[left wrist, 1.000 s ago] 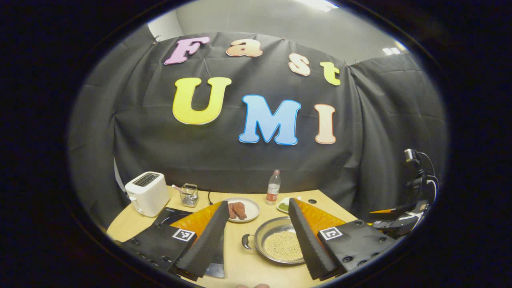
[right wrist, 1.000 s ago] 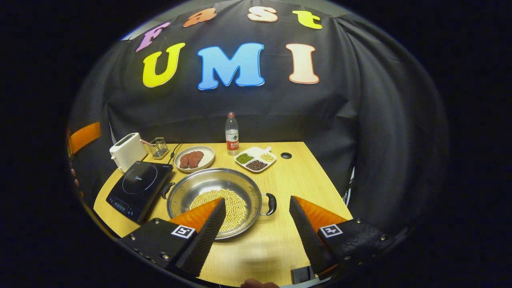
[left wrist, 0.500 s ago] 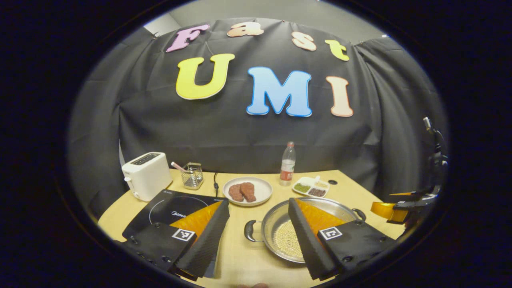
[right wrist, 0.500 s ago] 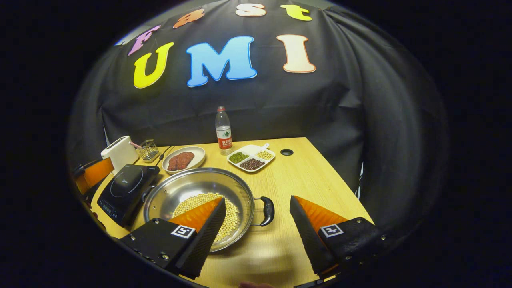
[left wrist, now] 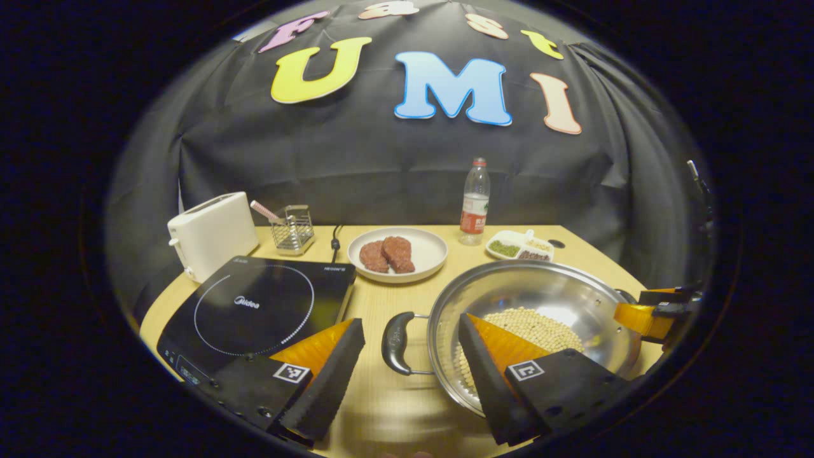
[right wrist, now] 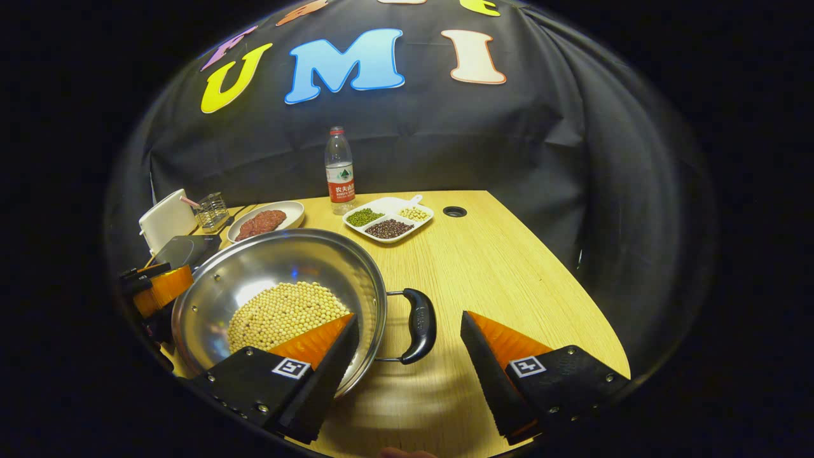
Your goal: First push the handle of the pot to place it horizontally, then grasp the pot with both hands and set it on the induction cooktop.
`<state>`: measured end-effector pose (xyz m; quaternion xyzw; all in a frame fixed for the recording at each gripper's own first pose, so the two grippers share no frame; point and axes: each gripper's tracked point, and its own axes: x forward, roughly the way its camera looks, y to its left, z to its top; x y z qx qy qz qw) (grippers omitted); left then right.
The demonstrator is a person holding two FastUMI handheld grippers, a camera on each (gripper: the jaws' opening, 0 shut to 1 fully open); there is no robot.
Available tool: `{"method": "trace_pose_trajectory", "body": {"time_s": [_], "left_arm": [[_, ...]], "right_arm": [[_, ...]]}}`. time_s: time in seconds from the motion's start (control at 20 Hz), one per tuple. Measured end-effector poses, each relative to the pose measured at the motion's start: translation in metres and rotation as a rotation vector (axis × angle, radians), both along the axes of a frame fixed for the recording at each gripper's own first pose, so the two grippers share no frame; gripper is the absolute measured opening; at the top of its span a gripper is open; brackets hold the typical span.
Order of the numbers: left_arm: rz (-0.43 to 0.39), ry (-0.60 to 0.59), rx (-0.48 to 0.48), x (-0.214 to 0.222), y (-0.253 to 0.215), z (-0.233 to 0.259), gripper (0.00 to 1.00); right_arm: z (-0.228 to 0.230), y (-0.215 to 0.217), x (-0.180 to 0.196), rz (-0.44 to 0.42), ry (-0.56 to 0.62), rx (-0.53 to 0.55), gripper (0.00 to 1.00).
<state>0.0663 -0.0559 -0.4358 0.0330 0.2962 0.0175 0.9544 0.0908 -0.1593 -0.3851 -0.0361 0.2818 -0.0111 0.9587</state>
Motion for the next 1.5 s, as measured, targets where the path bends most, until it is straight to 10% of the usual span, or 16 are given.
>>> {"method": "trace_pose_trajectory", "body": {"time_s": [0.5,1.0,1.5], "left_arm": [[-0.084,0.073,0.05,0.018,-0.013,-0.029,0.99],[-0.083,0.123,0.106,0.023,-0.004,-0.037,0.75],[-0.077,0.147,0.074,0.024,-0.006,-0.038,0.65]], "right_arm": [[-0.022,-0.002,0.019,-0.005,0.09,-0.023,0.96],[-0.03,0.008,0.027,0.01,0.162,0.003,0.65],[-0.029,0.008,0.027,-0.026,0.165,0.055,0.6]]}}
